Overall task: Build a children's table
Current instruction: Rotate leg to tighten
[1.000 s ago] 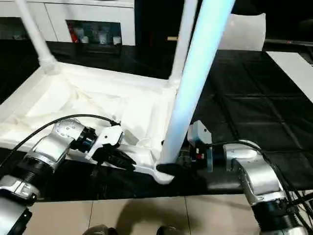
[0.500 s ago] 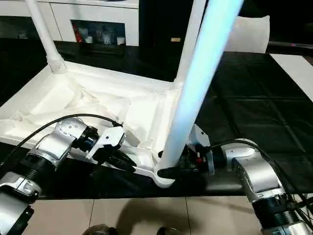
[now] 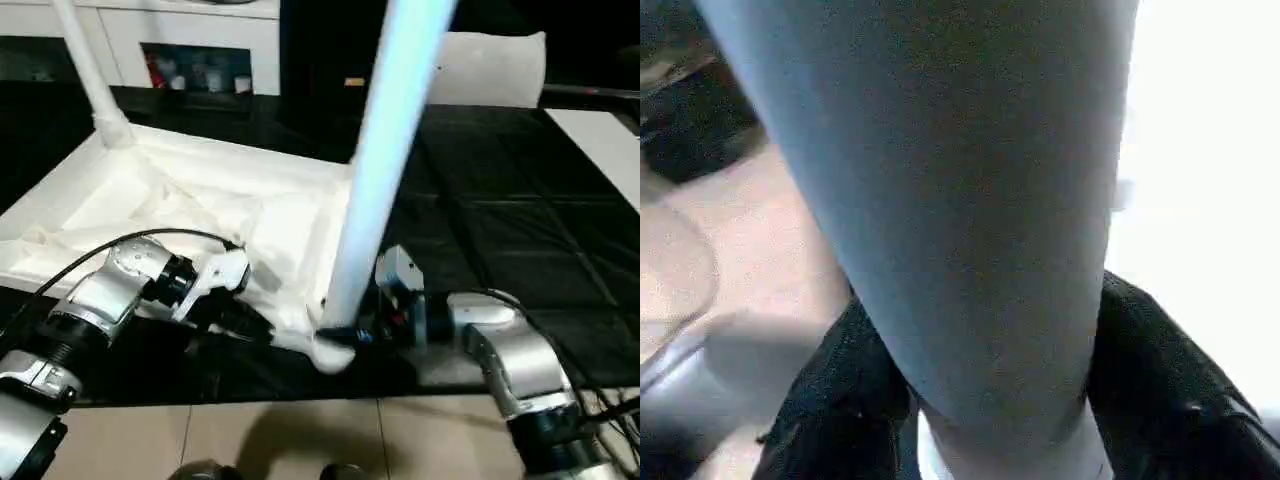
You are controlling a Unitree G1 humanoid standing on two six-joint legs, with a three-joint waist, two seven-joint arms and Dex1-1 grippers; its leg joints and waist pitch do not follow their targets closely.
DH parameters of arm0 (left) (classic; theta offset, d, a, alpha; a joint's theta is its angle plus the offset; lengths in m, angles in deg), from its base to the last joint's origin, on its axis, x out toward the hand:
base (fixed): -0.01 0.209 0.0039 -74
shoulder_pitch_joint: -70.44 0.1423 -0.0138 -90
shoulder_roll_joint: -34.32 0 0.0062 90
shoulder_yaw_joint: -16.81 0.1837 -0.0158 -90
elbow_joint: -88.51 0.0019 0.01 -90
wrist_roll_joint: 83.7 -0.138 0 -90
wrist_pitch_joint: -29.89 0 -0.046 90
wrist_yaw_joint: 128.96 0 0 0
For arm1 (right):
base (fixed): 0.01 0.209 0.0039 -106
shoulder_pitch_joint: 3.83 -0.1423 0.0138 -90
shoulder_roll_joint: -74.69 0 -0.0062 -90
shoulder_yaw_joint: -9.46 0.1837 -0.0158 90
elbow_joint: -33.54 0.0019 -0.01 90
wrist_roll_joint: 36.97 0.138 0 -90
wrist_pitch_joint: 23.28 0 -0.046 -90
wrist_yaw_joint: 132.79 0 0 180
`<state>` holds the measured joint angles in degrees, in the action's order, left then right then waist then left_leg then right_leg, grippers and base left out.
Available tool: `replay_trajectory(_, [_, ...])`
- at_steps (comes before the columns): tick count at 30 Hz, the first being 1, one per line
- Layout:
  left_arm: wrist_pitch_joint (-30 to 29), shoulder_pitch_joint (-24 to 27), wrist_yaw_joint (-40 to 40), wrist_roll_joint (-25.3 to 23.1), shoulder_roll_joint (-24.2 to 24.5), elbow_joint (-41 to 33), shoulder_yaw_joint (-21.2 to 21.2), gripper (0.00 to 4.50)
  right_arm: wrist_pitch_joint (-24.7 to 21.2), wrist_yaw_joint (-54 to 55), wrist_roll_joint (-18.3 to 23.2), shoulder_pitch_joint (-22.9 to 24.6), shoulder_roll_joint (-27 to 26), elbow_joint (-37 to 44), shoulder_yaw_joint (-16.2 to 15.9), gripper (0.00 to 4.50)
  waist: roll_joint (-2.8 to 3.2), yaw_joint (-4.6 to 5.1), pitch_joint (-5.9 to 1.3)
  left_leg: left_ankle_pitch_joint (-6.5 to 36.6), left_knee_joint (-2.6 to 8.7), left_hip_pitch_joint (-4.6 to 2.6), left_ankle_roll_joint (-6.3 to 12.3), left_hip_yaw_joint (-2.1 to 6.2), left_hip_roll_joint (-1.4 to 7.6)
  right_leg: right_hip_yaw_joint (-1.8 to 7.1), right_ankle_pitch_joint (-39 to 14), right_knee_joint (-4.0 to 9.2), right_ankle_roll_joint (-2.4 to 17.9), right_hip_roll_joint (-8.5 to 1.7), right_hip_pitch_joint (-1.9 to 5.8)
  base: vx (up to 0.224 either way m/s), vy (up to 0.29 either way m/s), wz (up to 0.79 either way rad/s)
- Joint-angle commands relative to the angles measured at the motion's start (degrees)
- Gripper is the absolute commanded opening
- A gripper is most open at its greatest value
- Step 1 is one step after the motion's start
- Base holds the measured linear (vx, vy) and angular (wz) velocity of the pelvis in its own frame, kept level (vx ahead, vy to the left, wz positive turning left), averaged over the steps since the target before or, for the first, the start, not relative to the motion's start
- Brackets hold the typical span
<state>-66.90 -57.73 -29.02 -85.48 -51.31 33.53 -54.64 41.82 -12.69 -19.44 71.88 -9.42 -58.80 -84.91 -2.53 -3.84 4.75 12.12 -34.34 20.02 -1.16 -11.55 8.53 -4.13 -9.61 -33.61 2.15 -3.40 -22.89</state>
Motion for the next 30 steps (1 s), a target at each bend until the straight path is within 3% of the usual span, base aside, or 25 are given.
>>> replay_trajectory(1, [-6.8,0.1,8.8,1.9,-9.5,-3.3,1.4,0.0,-4.6,11.2,0.0,-0.7,-8.1,1.3,-2.8,2.04,-0.32,0.71,-3.06,10.8,4.58,-0.64,0.59,2.91,5.11,3.49,-29.1,5.48,7.7,-6.62,2.26,0.0,0.0,0.0])
replay_trajectory(3, [-9.0,0.0,12.5,1.9,-11.5,-3.5,0.6,0.0,-5.8,15.0,-0.6,-0.7,-10.7,1.1,-2.5,2.03,-0.17,1.54,-3.09,11.6,4.68,-0.65,-0.07,3.13,5.32,3.42,-28.8,5.48,7.8,-6.58,2.03,0.0,0.0,0.0])
replay_trajectory(5, [-11.1,-1.9,21.4,1.4,-15.8,-0.9,-1.8,0.0,-7.0,22.3,-2.4,-1.6,-15.9,-0.8,-2.1,2.03,-0.1,2.4,-3.15,11.6,4.6,-0.55,0.53,3.03,5.17,3.47,-26.9,5.58,8.2,-6.46,2.03,0.0,0.0,0.0])
replay_trajectory(7, [-11.7,-2.6,24.6,1.3,-17.5,-0.1,-2.7,0.0,-7.5,25.7,-3.2,-2.3,-17.9,-1.8,-2.0,2.02,-0.18,2.62,-3.14,11.8,4.46,-0.6,1.25,2.97,4.79,3.44,-28.4,5.93,7.8,-6.54,2.04,0.0,0.0,0.0])
replay_trajectory(10, [-13.8,-4.6,33.1,0.5,-21.3,1.0,-5.6,0.0,-7.9,31.6,-3.8,-4.8,-22.9,-4.8,-0.6,2.02,0.21,2.81,-3.24,11.8,4.49,-0.66,2.04,3.01,4.77,3.4,-28.6,6.1,7.2,-6.38,1.92,0.0,0.0,0.0])
replay_trajectory(11, [-14.2,-5.2,35.2,0.5,-22.2,1.3,-6.5,0.0,-7.4,33.1,-4.3,-5.5,-24.0,-5.7,-0.2,2.58,0.46,3.04,-3.22,12.3,4.5,-0.68,1.73,2.97,4.76,3.4,-28.1,6.1,7.5,-6.23,1.79,0.0,0.0,0.0])
replay_trajectory(13, [-15.3,-5.5,36.9,0.6,-23.1,0.5,-7.3,0.0,-6.6,34.8,-4.6,-6.2,-25.7,-6.3,0.6,2.72,0.06,3.01,-3.33,11.7,4.46,-0.5,2.34,2.92,4.65,3.49,-27.0,6.06,7.6,-6.39,2.08,0.0,0.0,0.0])
replay_trajectory(16, [-16.0,-5.4,37.0,0.1,-23.1,-0.2,-7.3,0.0,-6.1,35.9,-4.9,-6.4,-26.7,-6.3,1.3,3.11,0.55,2.86,-3.56,9.0,4.45,-0.32,3.87,2.79,4.68,3.65,-22.7,5.64,8.1,-6.28,2.2,0.0,0.0,0.0])
replay_trajectory(23, [-13.8,-2.1,29.2,-1.9,-16.9,-2.5,-3.9,0.0,-4.1,30.7,-4.7,-3.7,-21.1,-2.6,2.0,3.74,0.76,2.75,-3.66,6.7,4.5,0.0,5.48,2.67,4.9,3.7,-15.8,4.79,10.5,-6.17,2.61,0.0,0.0,0.0])
replay_trajectory(27, [-10.9,-0.7,24.0,-1.4,-13.6,-2.8,-3.3,0.0,-2.3,23.9,-4.0,-1.8,-15.3,-0.5,2.0,4.16,0.75,2.71,-3.62,6.1,4.43,0.22,6.5,2.6,4.9,3.77,-13.6,4.53,11.2,-6.32,2.94,0.0,0.0,0.0])
replay_trajectory(30, [-7.4,-0.3,18.5,-0.9,-10.6,-1.7,-2.7,0.0,-1.0,16.3,-3.3,-0.6,-8.8,0.7,2.1,4.37,0.63,2.56,-3.52,6.4,4.35,0.23,7.0,2.53,4.83,3.71,-15.1,4.81,10.9,-6.31,2.97,0.0,0.0,0.0])
